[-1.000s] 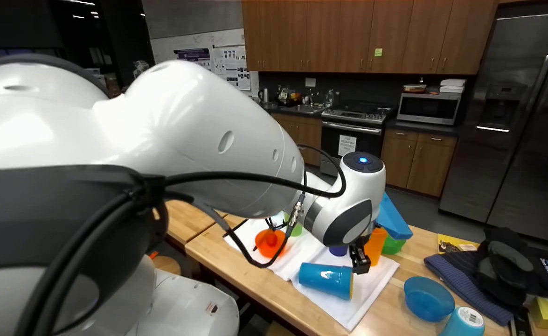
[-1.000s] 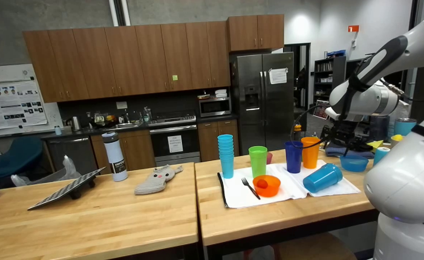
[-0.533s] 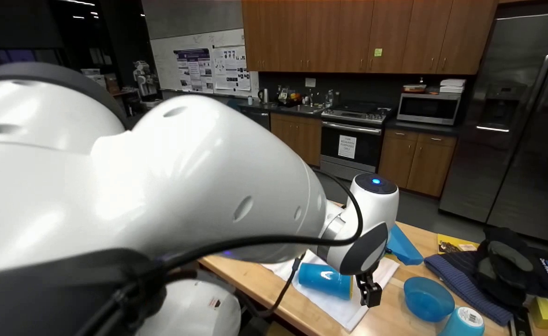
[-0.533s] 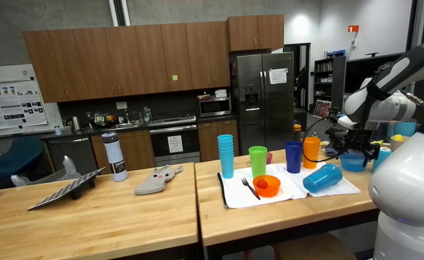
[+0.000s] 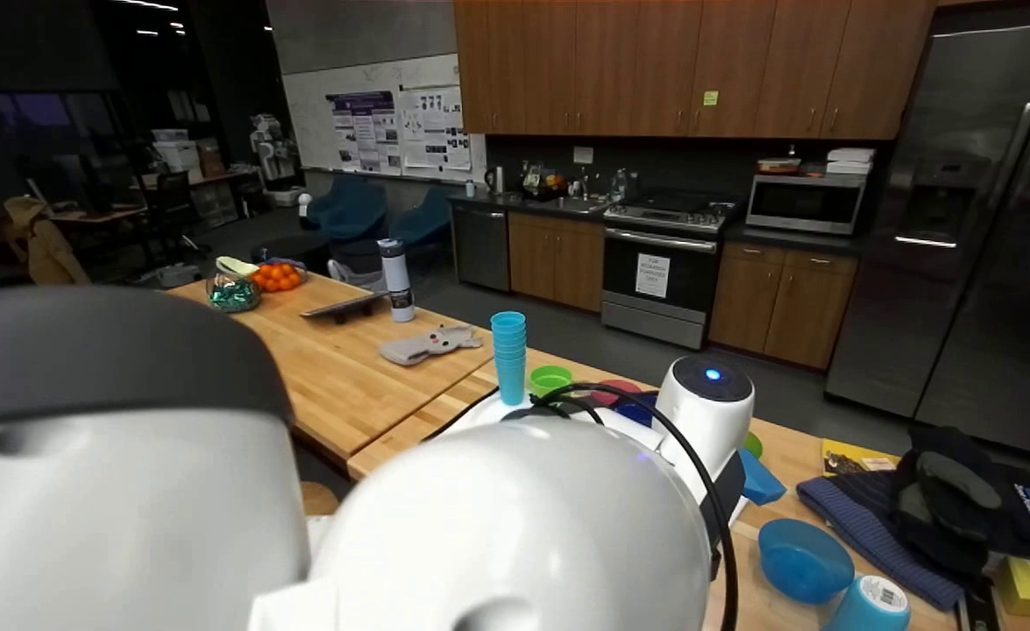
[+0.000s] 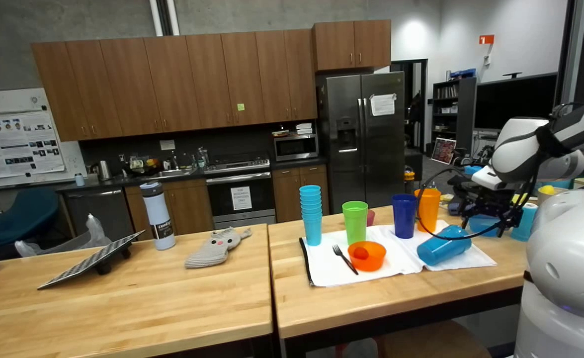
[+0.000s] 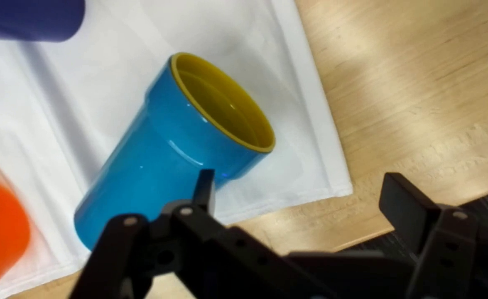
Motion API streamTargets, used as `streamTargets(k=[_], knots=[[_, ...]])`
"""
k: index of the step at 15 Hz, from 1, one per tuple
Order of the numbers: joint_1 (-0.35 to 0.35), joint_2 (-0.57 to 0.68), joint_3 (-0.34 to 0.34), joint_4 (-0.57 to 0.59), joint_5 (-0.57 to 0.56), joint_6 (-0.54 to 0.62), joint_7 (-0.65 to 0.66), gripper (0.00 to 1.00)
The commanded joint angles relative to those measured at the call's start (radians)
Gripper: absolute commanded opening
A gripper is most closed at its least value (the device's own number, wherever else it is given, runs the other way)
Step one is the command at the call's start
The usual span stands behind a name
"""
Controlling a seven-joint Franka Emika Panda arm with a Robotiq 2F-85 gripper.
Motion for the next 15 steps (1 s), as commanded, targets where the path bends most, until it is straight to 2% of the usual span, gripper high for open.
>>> streamTargets(k=[1,2,3,8,10,15], knots=[[0.115,-0.102,-0.094,0.046,-0.042,0.015,0.0,1.0],[0.132,-0.112,-0.113,0.051,-0.053,0.031,0.0,1.0],[0.089,-0.062,-0.073,0.029,-0.021,0.017,0.0,1.0],[0.113,-0.092,-0.094,0.05,-0.038,-0.009,0.0,1.0],[0.099,-0.082,-0.094,0.037,-0.036,0.003,0.0,1.0],[0.123,-0.151,-0.139,0.051,-0.133,-0.063,0.0,1.0]])
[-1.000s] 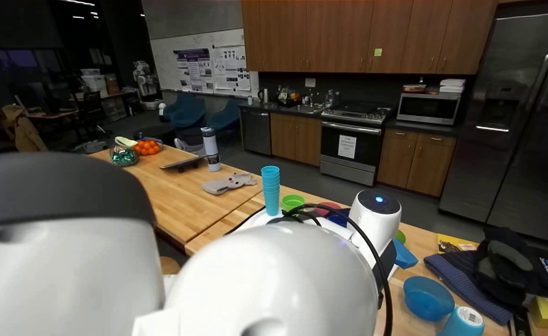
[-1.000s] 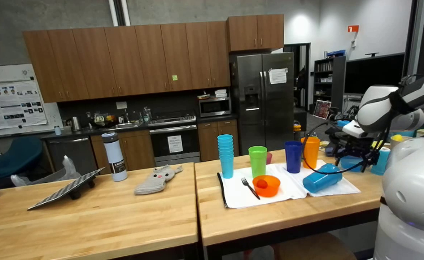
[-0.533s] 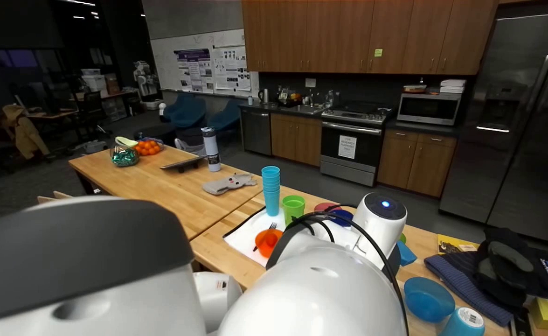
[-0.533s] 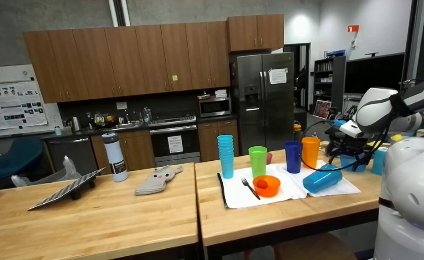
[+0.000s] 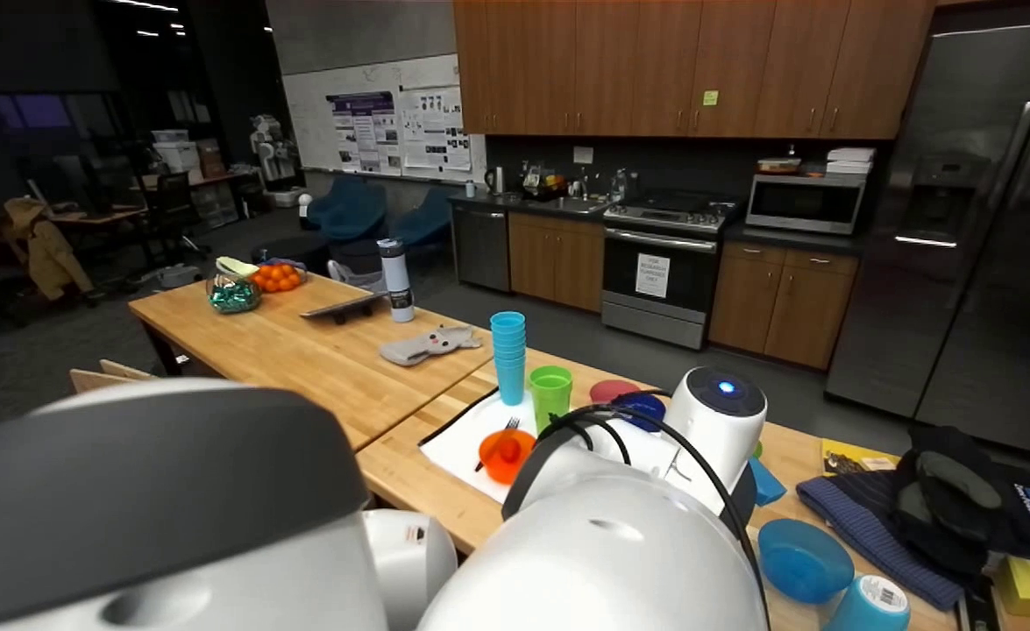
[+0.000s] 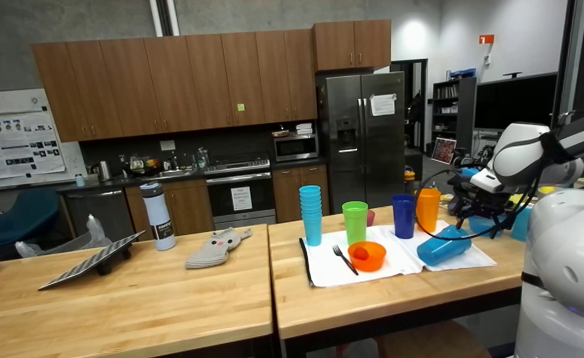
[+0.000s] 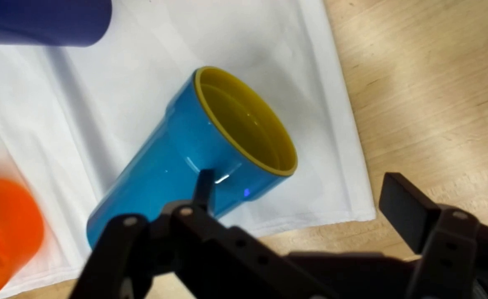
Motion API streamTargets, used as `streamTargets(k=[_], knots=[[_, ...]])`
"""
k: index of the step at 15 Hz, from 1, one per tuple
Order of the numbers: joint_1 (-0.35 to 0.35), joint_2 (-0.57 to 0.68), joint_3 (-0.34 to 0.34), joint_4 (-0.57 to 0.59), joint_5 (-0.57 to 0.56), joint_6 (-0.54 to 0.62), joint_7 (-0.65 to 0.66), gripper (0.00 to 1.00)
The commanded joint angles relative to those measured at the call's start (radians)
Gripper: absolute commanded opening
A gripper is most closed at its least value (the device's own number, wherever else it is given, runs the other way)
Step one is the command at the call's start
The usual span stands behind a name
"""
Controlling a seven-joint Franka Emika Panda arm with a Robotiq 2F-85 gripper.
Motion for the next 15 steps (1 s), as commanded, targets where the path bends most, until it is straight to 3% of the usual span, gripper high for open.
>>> streamTargets(k=[1,8,10,13,14,15], knots=[[0.018,-0.088,-0.042,0.004,-0.103,-0.059,0.0,1.0],[0.007,-0.328,-0.099,-0.005,-0.351,-0.175,0.0,1.0],[0.005,-0.4,-0.099,0.001,-0.388,-0.227,0.0,1.0],[-0.038,-0.416,-0.086,-0.001,-0.354,-0.254,0.001,1.0],[-0.004,-0.334,-0.072,0.016,-0.282,-0.205,0.017,1.0],[0.121,-0.303,-0.052,0.062,-0.245,-0.211,0.147,1.0]])
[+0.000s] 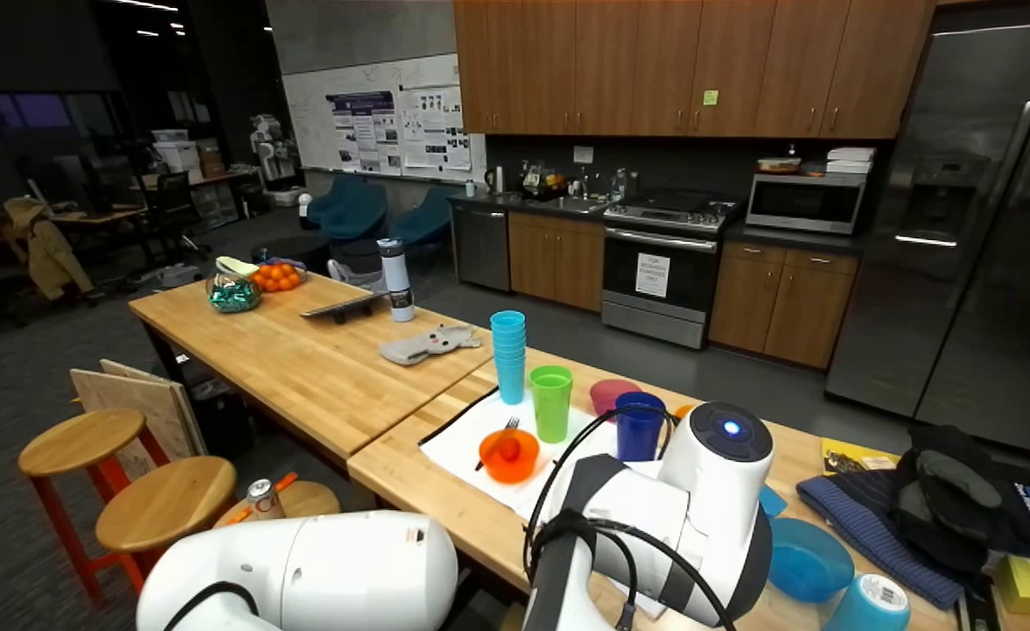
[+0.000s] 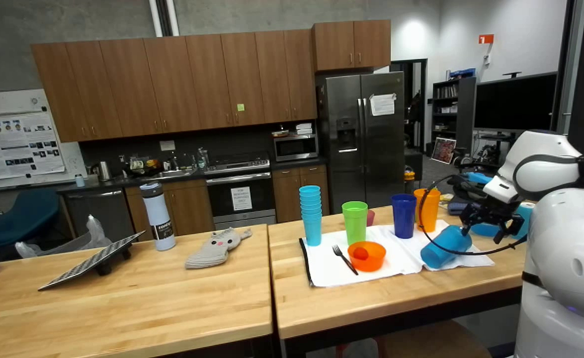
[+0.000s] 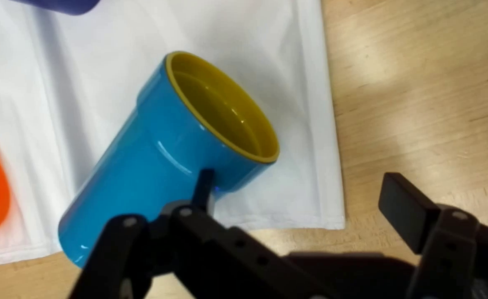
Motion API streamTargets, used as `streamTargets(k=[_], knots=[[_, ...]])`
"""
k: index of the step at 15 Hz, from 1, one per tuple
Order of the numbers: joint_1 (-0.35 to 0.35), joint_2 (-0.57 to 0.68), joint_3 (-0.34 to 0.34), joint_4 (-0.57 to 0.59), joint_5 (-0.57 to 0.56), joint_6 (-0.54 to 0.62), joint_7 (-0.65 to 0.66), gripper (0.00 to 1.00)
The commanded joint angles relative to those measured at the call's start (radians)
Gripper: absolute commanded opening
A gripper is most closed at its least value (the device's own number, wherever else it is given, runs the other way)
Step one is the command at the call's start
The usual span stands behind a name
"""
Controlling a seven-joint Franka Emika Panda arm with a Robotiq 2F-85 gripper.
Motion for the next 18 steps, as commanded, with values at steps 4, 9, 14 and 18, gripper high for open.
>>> streamTargets(k=[4,9,14,18], knots=[[0.309,0.121,0.062,0.158,0.244,-0.013,0.269,1.0],[0.488,0.208,0.057,0.259,0.341,-0.01,0.357,1.0],[0.505,0.206,0.046,0.25,0.355,0.027,0.325,1.0],[0.494,0.205,0.042,0.249,0.355,0.029,0.321,1.0]])
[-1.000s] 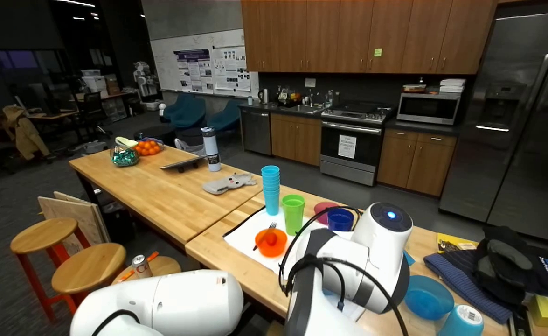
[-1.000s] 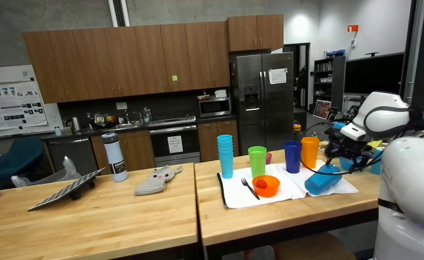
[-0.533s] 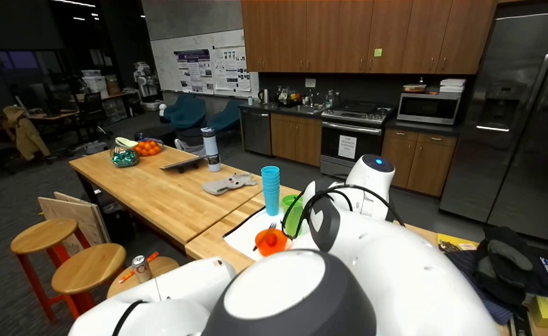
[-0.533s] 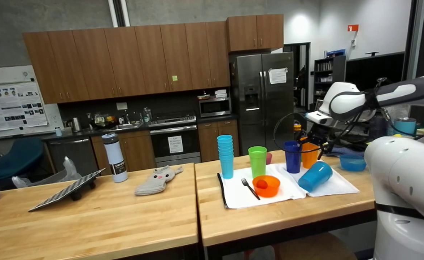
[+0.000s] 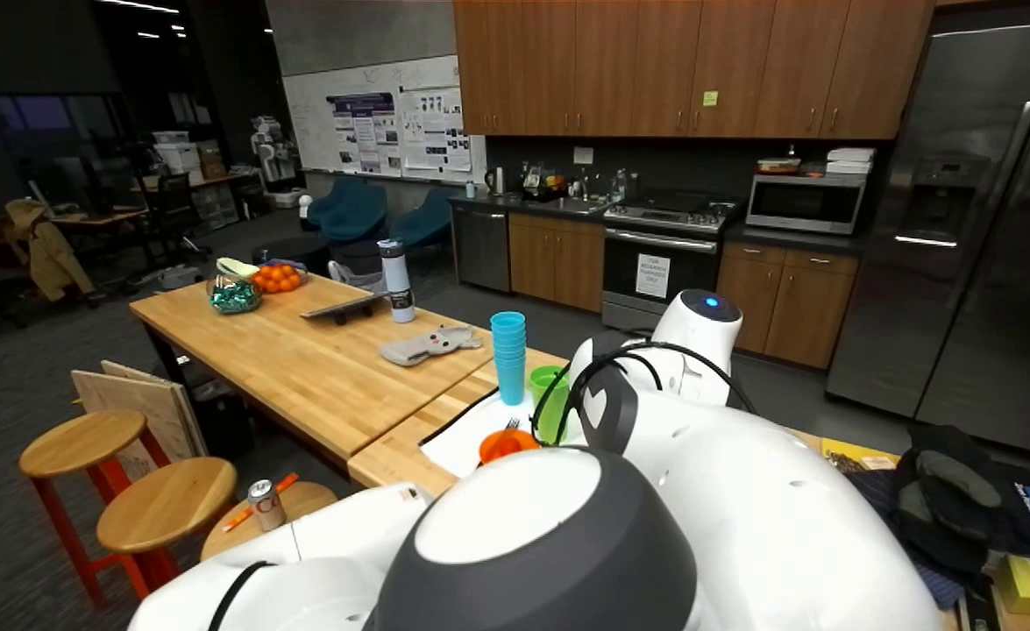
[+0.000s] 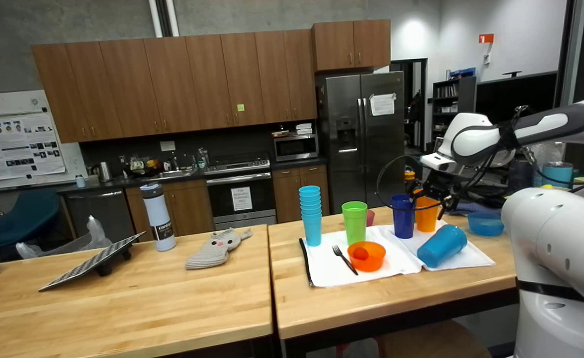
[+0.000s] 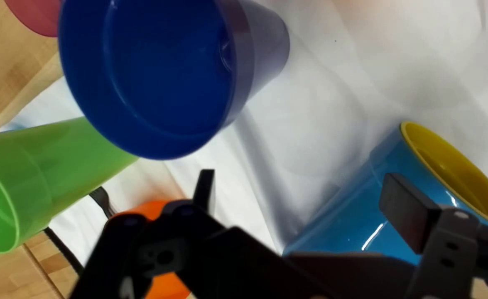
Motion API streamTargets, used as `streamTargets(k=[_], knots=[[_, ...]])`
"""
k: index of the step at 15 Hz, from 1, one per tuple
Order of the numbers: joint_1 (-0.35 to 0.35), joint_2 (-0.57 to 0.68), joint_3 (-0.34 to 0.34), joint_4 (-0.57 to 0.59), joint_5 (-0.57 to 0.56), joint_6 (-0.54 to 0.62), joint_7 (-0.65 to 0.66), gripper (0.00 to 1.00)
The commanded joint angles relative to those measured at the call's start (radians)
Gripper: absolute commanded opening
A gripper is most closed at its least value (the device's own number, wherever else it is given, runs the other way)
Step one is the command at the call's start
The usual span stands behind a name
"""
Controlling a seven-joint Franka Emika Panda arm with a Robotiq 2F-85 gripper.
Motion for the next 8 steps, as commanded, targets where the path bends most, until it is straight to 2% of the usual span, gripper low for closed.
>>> streamTargets(k=[1,8], knots=[[-0.005,0.038,-0.003,-0.004,0.036,0.026,-0.022,1.0],[-0.041,0.025,-0.035,-0.04,0.016,0.076,-0.068,1.0]])
